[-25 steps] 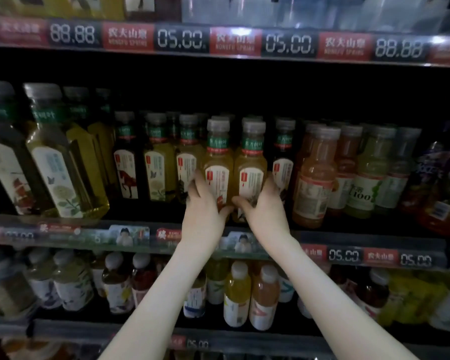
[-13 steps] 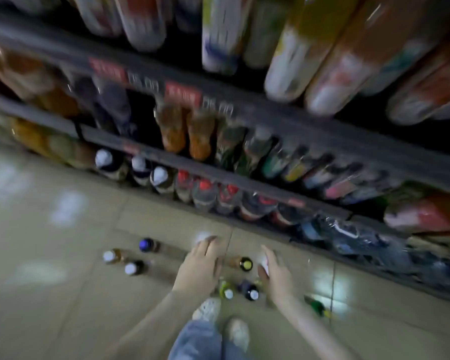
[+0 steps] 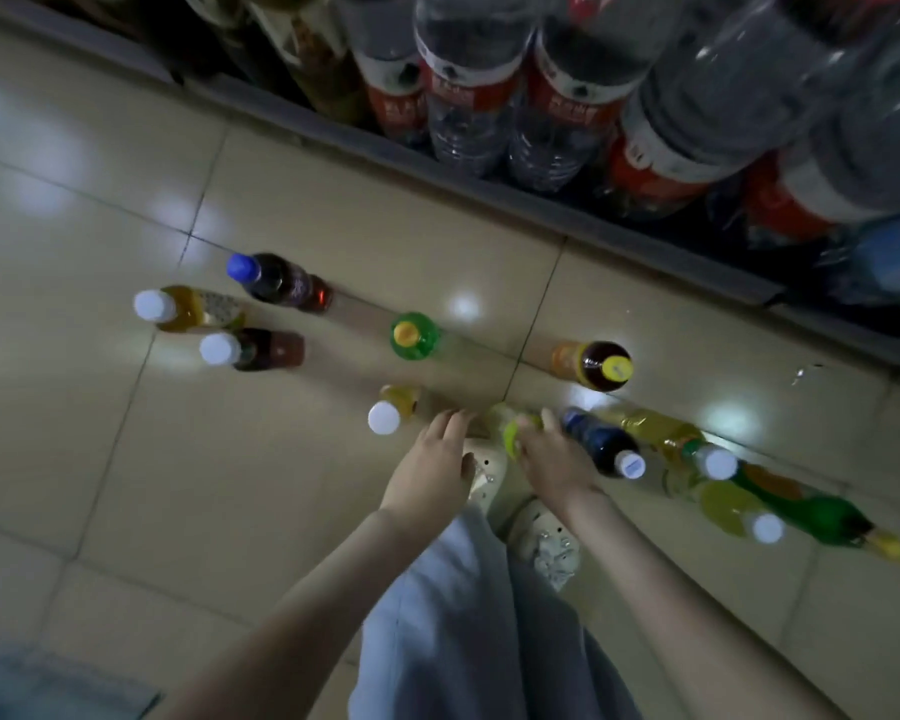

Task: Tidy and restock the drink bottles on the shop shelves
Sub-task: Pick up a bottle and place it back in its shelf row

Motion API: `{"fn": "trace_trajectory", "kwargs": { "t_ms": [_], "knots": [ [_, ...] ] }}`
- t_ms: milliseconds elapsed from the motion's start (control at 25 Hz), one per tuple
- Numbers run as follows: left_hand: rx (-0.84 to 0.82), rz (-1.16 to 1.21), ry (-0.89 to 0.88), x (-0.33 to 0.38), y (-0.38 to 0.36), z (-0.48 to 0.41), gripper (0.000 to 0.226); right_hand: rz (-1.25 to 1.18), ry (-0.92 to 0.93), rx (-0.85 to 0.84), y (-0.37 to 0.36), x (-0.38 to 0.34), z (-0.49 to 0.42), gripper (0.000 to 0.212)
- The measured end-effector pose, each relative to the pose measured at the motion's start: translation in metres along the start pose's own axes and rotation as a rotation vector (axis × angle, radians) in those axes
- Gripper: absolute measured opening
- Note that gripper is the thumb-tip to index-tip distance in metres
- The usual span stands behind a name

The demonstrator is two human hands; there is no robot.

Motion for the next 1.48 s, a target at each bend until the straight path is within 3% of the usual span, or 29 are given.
{"fn": "trace_trajectory", "kwargs": {
  "t_ms": [80, 200, 280, 440, 560, 680, 800, 920, 1040, 1120, 1200, 1280, 1480],
  "knots": [
    [-0.046, 0.042, -0.027, 0.027, 0.028, 0.016, 0.053, -0.203, -0.069, 0.055, 0.060, -0.009, 0.034, 0.026],
    [-0.206, -0.008, -0.132, 0.099, 0.088, 0.044, 0.071, -0.498, -0.050, 0.272, 0.183, -0.015, 0.115, 0.007],
    [-0.248, -0.077, -0.268, 0.167, 0.144, 0.071, 0.082, -0.699, -0.024, 0.380, 0.277, -0.010, 0.184, 0.016],
    [-0.071, -0.067, -0.467, 0.317, 0.265, 0.133, 0.078, -0.968, 0.014, 0.608, 0.443, 0.000, 0.315, 0.022],
    [-0.027, -0.070, -0.568, 0.425, 0.332, 0.187, 0.072, -1.205, 0.018, 0.674, 0.515, 0.016, 0.396, 0.050],
    [-0.095, -0.017, -0.627, 0.521, 0.355, 0.234, 0.066, -1.348, 0.042, 0.636, 0.549, 0.038, 0.457, 0.050],
    [-0.148, -0.009, -0.725, 0.605, 0.343, 0.278, 0.054, -1.549, 0.084, 0.763, 0.568, 0.077, 0.523, 0.047],
    [-0.217, -0.042, -0.832, 0.684, 0.302, 0.322, 0.053, -1.537, 0.072, 0.889, 0.568, 0.133, 0.607, 0.047],
    [-0.210, -0.092, -0.973, 0.757, 0.249, 0.367, 0.068, -1.487, 0.024, 0.979, 0.554, 0.199, 0.687, 0.047],
    [-0.114, -0.185, -1.093, 0.812, 0.214, 0.403, 0.081, -1.417, 0.015, 1.041, 0.551, 0.247, 0.747, 0.043],
    [0.095, -0.351, -1.212, 0.863, 0.193, 0.432, 0.085, -1.360, -0.019, 1.128, 0.551, 0.290, 0.797, 0.030],
    [0.228, -0.345, -1.283, 0.913, 0.183, 0.450, 0.072, -1.311, -0.048, 1.239, 0.558, 0.333, 0.839, 0.029],
    [0.364, -0.150, -1.284, 1.005, 0.166, 0.447, 0.035, -1.219, -0.040, 1.476, 0.597, 0.428, 0.893, 0.042]
  ]
}}
Point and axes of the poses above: each hand's wrist, its own z-axis away from the middle knuckle, its own y-axis out of the back of the hand, x = y × z, the point moved 2 cm from there along -z, towards the middle knuckle, and after that the axes turned 1 degree about -x, right-handed, at the moved point
